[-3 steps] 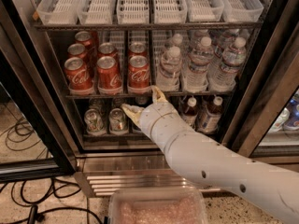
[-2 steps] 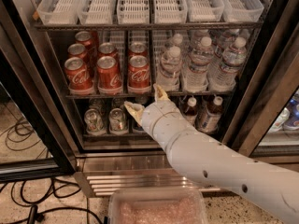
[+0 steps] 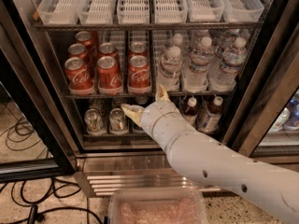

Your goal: Pick coke can from middle shelf of fridge

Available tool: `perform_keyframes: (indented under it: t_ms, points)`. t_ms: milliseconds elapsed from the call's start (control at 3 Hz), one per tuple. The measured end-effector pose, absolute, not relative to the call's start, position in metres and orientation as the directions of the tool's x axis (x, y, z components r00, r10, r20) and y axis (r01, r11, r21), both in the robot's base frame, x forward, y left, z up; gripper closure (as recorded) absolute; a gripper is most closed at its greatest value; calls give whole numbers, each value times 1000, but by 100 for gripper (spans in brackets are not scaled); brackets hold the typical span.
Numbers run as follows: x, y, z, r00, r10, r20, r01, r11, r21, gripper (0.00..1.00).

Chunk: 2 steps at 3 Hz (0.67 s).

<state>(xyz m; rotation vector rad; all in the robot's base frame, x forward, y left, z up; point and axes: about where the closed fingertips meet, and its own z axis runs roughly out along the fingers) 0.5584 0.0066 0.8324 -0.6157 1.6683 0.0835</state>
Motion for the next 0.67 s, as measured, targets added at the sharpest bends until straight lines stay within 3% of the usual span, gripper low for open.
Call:
perform_keyframes:
  t_ms: [667]
  points:
    - [578,22,842,0,-334,-943,-445,844,-299,28]
